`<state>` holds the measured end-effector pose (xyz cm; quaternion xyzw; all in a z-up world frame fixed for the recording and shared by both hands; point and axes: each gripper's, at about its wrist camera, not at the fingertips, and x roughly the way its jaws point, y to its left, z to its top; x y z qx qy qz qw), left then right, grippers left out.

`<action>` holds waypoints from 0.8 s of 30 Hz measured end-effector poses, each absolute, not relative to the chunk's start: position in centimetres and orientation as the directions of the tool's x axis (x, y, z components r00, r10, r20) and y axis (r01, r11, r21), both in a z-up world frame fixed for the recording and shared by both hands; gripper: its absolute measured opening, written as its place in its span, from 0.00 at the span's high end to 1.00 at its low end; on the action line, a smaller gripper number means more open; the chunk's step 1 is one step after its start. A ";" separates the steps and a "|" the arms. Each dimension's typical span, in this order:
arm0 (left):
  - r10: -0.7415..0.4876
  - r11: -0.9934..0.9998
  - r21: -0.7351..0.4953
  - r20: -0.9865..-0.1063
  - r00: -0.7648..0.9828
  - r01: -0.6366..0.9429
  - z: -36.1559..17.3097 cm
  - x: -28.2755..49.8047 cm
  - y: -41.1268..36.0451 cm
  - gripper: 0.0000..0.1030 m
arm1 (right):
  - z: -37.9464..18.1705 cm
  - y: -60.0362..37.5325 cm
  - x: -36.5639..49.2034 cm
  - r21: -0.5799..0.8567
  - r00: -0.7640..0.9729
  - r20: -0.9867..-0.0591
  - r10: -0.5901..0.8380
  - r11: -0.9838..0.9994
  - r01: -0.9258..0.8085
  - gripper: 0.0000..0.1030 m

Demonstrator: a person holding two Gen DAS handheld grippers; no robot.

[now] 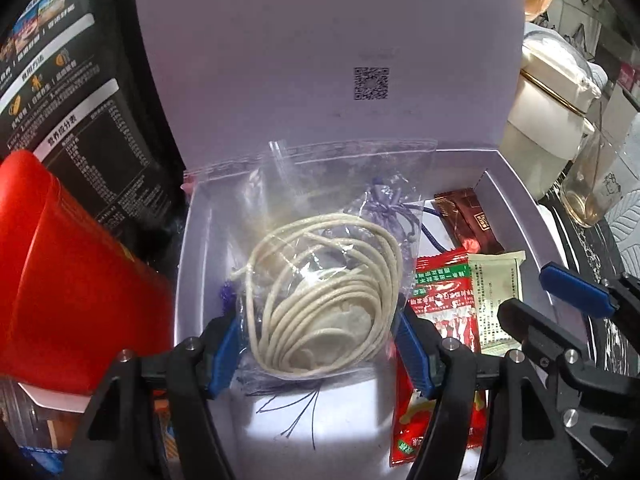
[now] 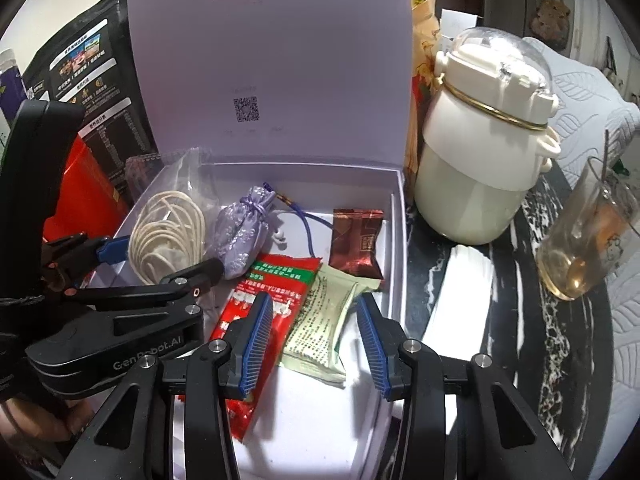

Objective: Organize soft objects
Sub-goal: 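Lower the cord bag and red packet into the box and open both tools, then withdraw both tools up and away from the gift box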

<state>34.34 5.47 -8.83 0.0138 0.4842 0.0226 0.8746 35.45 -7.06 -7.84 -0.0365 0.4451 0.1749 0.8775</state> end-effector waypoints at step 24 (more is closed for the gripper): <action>0.030 1.000 0.029 -0.763 0.645 -0.011 -0.1 28.9 3.1 0.22 | 0.7 -11.4 29.8 0.070 0.672 -0.698 0.246 0.958 -0.278 0.45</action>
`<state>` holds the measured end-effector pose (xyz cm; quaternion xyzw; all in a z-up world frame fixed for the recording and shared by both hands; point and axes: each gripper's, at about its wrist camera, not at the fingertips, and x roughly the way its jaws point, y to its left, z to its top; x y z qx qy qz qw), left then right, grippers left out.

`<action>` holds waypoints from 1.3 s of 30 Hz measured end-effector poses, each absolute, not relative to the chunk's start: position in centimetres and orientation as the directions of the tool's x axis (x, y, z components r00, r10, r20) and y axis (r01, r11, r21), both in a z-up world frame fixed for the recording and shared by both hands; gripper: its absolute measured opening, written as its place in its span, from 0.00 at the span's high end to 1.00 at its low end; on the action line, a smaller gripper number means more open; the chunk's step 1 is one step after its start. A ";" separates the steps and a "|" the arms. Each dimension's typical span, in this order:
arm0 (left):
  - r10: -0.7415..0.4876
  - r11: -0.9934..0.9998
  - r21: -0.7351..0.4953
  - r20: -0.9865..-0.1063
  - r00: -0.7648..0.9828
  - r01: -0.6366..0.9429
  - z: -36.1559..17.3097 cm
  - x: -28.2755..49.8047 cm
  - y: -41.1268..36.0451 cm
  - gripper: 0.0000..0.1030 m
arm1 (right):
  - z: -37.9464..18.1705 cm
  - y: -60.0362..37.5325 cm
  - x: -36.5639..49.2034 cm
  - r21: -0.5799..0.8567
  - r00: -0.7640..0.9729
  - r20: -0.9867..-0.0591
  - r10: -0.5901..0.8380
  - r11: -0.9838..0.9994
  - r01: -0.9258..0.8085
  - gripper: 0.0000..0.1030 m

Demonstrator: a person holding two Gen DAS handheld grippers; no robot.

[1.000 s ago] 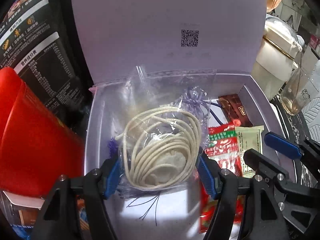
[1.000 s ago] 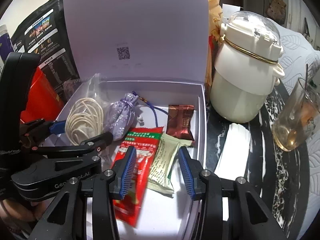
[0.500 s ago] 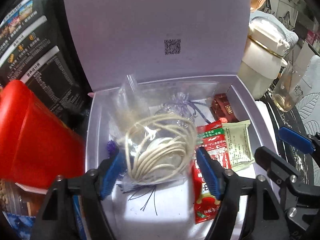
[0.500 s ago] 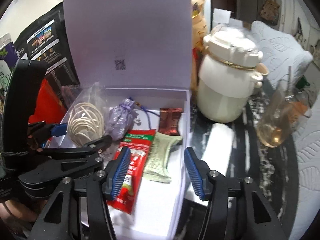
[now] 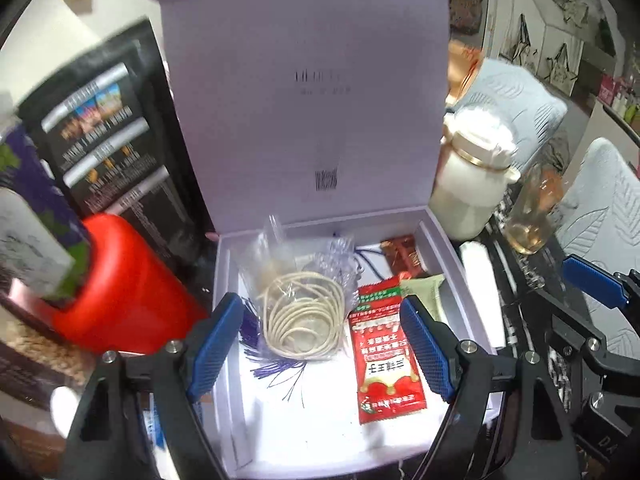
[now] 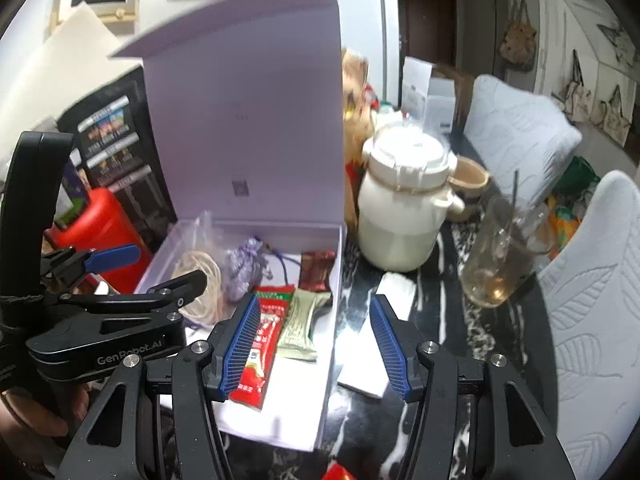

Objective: Organize soft objects
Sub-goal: 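Withdraw both tools up and away from the gift box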

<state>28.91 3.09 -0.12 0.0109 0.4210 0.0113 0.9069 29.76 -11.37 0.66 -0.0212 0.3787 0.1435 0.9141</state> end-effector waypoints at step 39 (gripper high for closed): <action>-0.077 0.993 0.042 -0.482 0.873 0.111 13.3 7.1 2.1 0.00 | 13.3 -14.2 8.0 0.017 0.882 -0.368 0.293 0.951 -0.309 0.07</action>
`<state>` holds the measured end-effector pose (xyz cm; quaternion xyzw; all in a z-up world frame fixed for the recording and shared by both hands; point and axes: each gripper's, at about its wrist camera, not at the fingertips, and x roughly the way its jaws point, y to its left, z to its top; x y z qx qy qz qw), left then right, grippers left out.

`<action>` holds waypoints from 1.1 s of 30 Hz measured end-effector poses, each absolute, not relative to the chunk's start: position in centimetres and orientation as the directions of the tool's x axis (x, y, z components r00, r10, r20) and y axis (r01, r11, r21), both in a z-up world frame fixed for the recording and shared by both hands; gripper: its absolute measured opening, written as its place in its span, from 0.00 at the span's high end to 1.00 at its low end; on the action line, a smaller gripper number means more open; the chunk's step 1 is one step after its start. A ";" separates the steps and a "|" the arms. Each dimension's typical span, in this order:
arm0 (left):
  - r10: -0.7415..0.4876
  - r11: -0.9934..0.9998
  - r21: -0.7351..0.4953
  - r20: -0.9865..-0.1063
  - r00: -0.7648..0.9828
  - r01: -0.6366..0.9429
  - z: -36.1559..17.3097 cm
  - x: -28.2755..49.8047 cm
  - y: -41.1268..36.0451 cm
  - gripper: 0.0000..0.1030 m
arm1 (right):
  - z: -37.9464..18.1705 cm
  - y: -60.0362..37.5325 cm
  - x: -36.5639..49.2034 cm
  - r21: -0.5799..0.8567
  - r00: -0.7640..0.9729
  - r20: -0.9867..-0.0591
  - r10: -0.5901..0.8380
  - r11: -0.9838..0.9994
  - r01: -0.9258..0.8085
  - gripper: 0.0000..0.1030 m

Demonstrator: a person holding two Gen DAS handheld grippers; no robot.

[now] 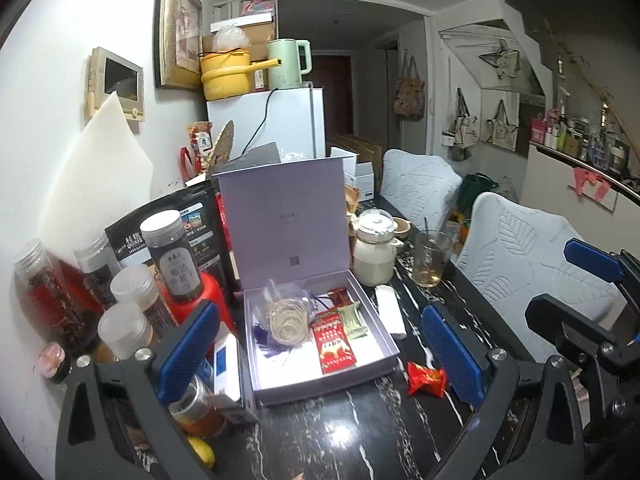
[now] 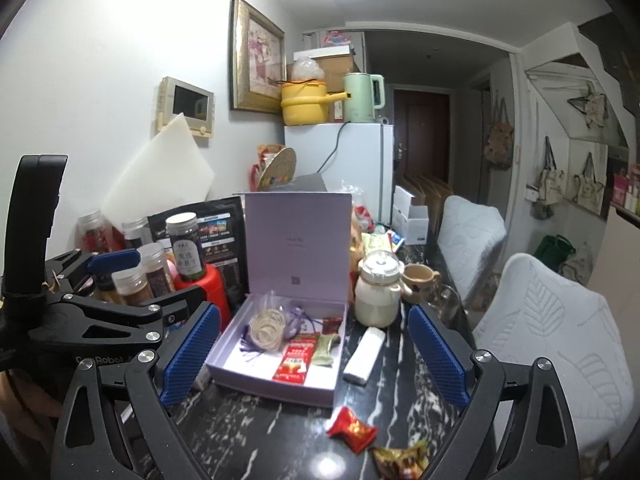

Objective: Organize soft objects
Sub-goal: 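Withdraw both tools up and away from the gift box, then grasp the green-gold snack packet on the table with the left tool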

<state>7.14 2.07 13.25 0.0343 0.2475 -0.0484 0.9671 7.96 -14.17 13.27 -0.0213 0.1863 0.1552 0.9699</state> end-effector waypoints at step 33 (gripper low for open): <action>-0.201 0.965 0.000 -0.648 0.735 0.264 2.0 3.5 -4.8 0.00 | 1.5 -20.2 1.0 0.093 0.821 -0.541 0.182 0.983 -0.157 0.06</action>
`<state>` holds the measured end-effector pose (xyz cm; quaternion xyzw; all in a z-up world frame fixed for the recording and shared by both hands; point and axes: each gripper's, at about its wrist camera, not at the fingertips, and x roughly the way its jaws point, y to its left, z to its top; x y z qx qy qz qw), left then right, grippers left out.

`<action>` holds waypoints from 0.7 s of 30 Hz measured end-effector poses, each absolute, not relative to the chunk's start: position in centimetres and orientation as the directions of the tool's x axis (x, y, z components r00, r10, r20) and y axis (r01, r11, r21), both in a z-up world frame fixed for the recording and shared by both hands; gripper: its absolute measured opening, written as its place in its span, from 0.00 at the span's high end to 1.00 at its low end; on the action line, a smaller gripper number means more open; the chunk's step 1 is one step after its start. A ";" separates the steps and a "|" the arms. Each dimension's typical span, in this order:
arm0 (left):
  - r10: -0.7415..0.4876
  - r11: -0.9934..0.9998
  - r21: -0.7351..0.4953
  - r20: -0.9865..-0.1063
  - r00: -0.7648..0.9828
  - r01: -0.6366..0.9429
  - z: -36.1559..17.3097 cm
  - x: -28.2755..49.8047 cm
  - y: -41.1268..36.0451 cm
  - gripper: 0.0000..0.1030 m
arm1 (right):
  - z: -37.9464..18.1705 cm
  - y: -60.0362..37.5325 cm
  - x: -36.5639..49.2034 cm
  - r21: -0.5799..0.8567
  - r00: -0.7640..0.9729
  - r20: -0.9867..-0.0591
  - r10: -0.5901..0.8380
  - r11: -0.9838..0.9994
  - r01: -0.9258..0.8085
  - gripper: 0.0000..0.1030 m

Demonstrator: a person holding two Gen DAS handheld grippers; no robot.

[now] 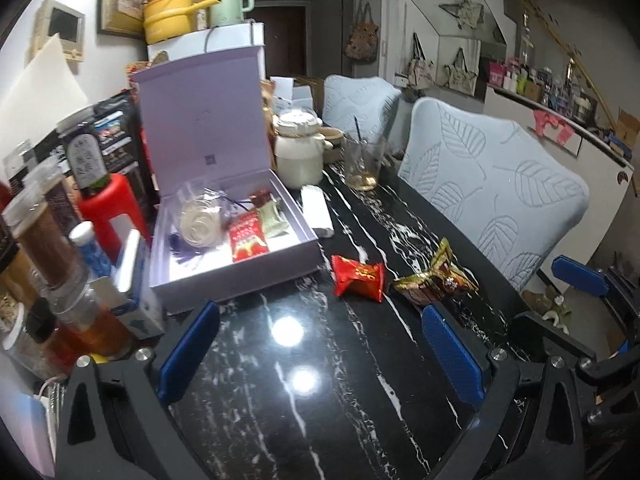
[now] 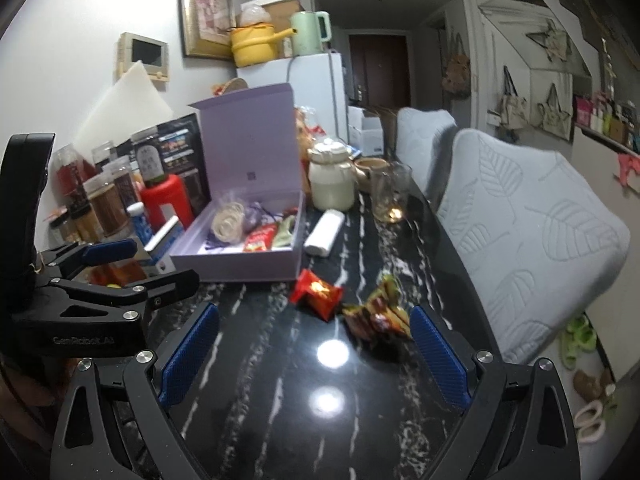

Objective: Organize soft objects
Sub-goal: 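Grasp the green-gold snack packet on the table with the left tool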

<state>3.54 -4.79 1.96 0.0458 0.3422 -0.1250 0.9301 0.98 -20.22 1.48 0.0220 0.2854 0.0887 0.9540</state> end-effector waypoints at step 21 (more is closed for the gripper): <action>-0.348 0.885 -0.065 -0.749 0.563 0.460 -5.5 9.7 -14.9 0.00 | -3.9 -29.5 3.9 0.123 0.768 -0.630 0.113 0.991 -0.044 0.06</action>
